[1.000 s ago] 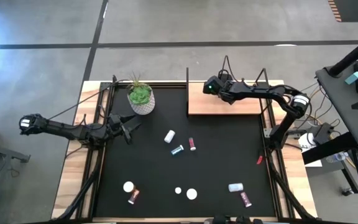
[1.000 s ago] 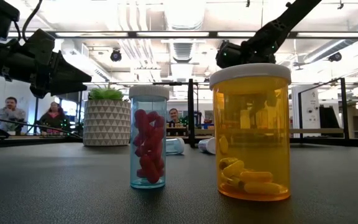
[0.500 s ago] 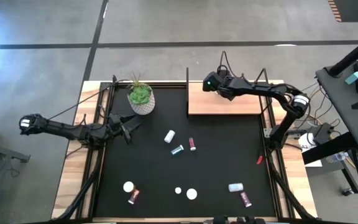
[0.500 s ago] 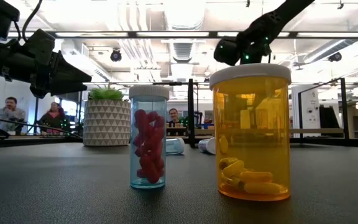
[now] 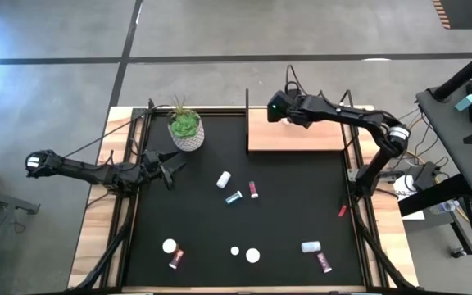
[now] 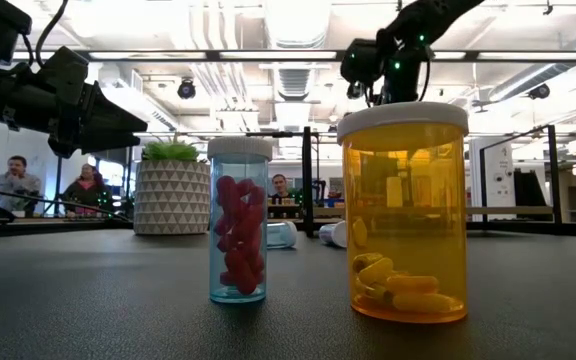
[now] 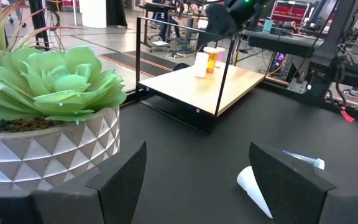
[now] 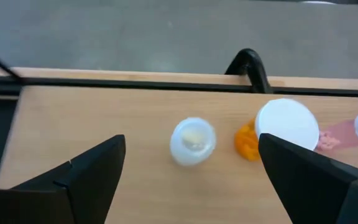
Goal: Pick and place medicine bottles onto shelf by color
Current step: Put the bottom blue pill bottle on the shelf
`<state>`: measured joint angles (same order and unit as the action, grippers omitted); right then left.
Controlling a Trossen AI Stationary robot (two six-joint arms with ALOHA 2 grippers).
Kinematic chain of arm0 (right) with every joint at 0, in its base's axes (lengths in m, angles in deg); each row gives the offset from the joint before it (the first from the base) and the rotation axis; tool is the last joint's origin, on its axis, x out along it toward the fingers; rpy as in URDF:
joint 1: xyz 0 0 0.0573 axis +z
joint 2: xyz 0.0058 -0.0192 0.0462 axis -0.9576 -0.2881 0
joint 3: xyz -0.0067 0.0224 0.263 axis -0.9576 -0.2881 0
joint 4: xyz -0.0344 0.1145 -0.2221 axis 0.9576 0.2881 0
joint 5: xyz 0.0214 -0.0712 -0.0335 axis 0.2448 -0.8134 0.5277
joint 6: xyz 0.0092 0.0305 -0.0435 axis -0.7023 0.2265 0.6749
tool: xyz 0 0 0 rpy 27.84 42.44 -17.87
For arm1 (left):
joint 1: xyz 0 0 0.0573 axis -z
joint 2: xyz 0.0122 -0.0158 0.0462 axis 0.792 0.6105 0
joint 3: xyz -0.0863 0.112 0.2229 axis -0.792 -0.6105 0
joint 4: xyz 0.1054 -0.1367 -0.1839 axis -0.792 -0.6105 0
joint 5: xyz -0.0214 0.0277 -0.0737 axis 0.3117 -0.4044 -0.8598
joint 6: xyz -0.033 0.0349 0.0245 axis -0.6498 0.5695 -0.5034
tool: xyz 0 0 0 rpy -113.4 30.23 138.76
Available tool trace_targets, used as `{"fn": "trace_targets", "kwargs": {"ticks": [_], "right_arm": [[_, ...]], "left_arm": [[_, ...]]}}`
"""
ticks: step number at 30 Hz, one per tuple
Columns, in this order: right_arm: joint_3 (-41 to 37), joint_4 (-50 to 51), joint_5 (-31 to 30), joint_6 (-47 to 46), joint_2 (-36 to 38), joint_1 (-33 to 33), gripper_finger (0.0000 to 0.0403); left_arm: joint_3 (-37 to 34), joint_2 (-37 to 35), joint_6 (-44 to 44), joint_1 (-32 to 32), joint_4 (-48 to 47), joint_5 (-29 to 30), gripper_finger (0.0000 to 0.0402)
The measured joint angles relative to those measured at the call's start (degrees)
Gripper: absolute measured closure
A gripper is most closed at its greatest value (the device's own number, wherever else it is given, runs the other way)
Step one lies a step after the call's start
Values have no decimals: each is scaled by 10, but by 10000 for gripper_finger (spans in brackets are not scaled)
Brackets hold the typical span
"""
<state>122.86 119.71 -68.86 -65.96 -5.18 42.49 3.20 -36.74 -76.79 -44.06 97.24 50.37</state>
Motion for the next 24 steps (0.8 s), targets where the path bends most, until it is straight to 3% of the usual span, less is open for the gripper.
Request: {"fn": "trace_targets", "kwargs": {"ticks": [6,24], "right_arm": [[-19,2,-5,-10,33,46,44],[-175,1,-155,-201,166,273,44]], "left_arm": [[0,0,0,0,0,0,132],[0,1,0,0,0,0,132]]}}
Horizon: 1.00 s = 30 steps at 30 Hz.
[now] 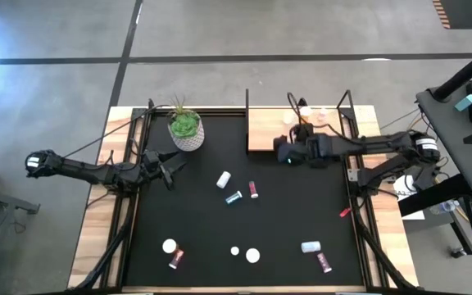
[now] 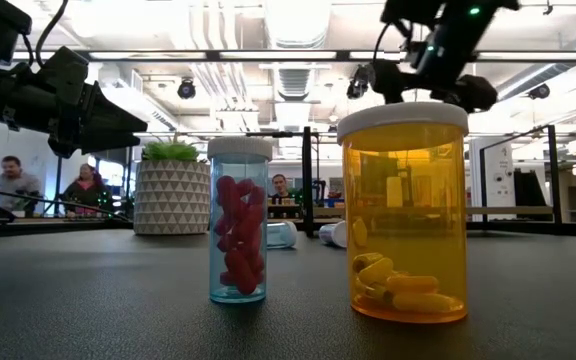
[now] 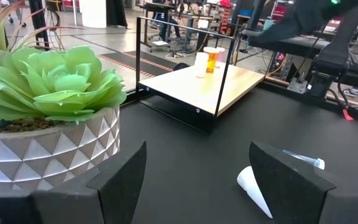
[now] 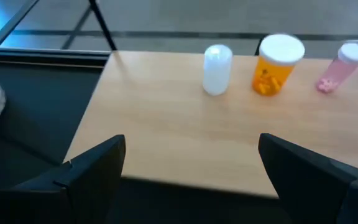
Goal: Pick and place medicine bottles onto shelf by color
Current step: Put the bottom blue pill bottle on the shelf
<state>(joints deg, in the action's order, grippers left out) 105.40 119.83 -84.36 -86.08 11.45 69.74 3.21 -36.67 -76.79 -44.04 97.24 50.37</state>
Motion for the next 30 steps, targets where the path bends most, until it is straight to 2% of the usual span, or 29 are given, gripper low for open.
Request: {"fn": "trace_targets", "kwargs": {"ticks": [6,13,22,30], "right_arm": [[-45,-1,-35,-92,11,95,44],[-81,18,-38,-261,10,194,44],[-125,19,33,-465,6,304,44],[-116,18,64,-615,-50,402,44]], "left_arm": [[0,0,0,0,0,0,132],[0,0,0,0,0,0,132],[0,-1,0,0,0,0,132],[0,0,0,0,0,0,132]]}}
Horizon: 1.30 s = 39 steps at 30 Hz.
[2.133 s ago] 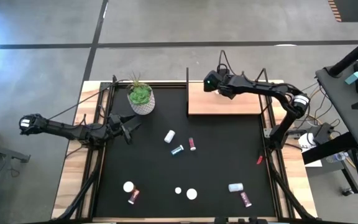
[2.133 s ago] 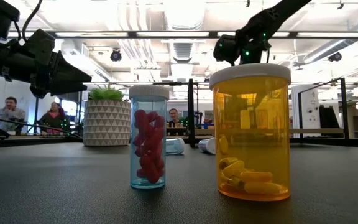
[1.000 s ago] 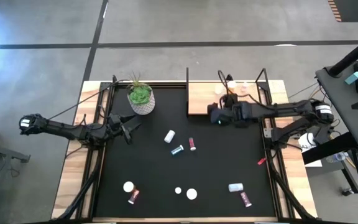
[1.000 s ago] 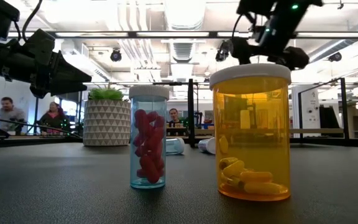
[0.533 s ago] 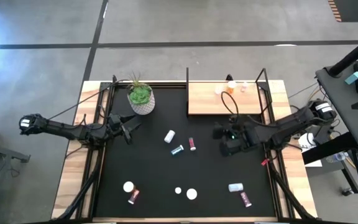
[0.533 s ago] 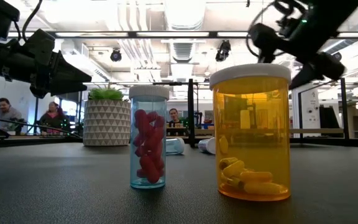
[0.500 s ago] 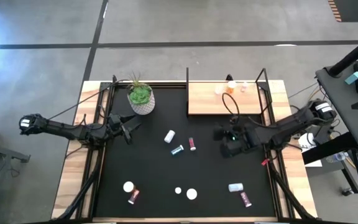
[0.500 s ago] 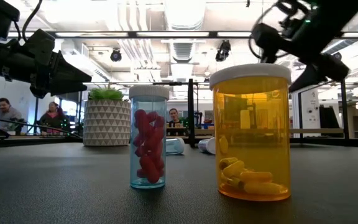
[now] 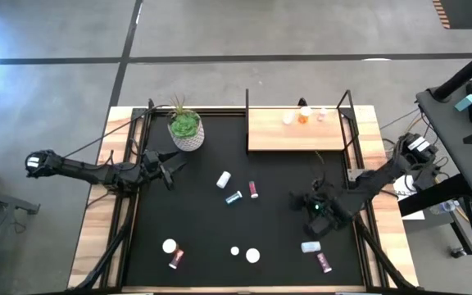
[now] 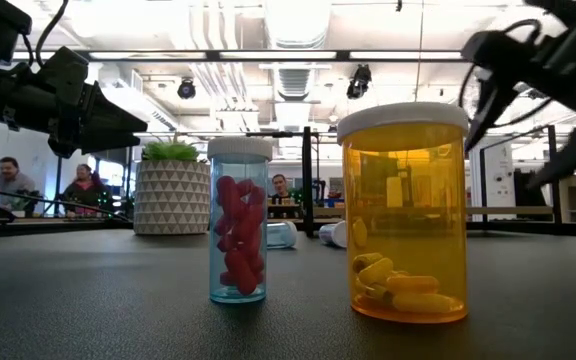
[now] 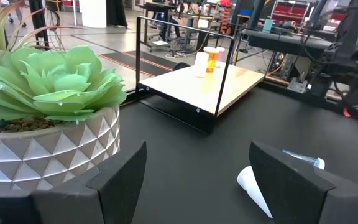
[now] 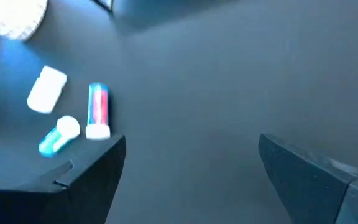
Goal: Pick and place medicine bottles onto shelf by color
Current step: Put the bottom blue pill bottle on the shelf
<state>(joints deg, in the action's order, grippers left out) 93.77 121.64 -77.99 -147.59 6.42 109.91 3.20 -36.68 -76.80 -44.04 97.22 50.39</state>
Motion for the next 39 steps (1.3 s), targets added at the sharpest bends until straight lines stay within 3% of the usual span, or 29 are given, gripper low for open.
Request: {"fn": "trace_targets", "kwargs": {"ticks": [8,22,29,39], "right_arm": [[74,20,2,-60,-85,57,44],[310,166,21,-42,-247,63,44],[399,166,13,71,-289,64,44],[517,153,-72,320,-349,63,44]], "left_arm": [[0,0,0,0,0,0,132],[0,0,0,0,0,0,132],[0,0,0,0,0,0,132],[0,0,0,0,0,0,132]]}}
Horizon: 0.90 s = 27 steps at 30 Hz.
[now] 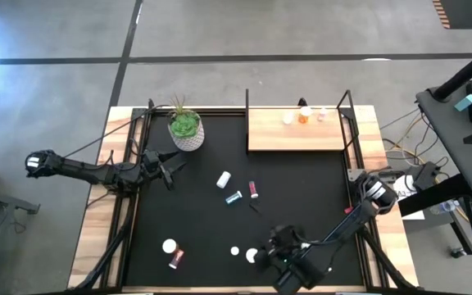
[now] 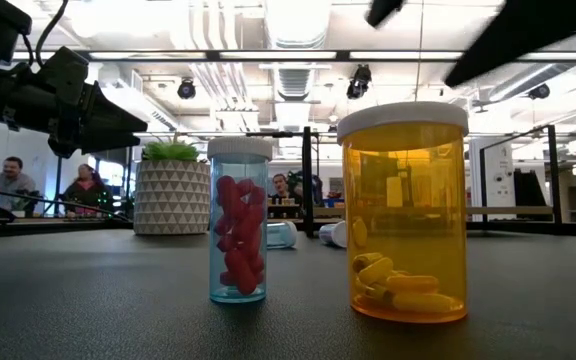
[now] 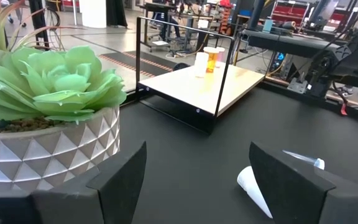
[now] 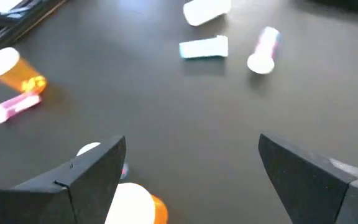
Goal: Pick and place medicine bottles onto shelf by color
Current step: Put the bottom blue pill bottle on the shelf
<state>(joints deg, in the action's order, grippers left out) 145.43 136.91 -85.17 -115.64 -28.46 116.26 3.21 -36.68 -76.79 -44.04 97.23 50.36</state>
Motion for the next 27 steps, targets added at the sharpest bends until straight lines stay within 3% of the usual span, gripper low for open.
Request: {"fn": "trace_targets", "kwargs": {"ticks": [6,12,23,27], "right_arm": [[49,-26,22,174,-24,0,44],[84,-53,180,388,-30,-24,44],[69,-152,346,630,-30,-85,44],[63,-183,341,675,-30,-90,44]], "left_arm": [[0,-1,0,0,0,0,132],[0,0,0,0,0,0,132],[0,0,0,0,0,0,132],[0,0,0,0,0,0,132]]}}
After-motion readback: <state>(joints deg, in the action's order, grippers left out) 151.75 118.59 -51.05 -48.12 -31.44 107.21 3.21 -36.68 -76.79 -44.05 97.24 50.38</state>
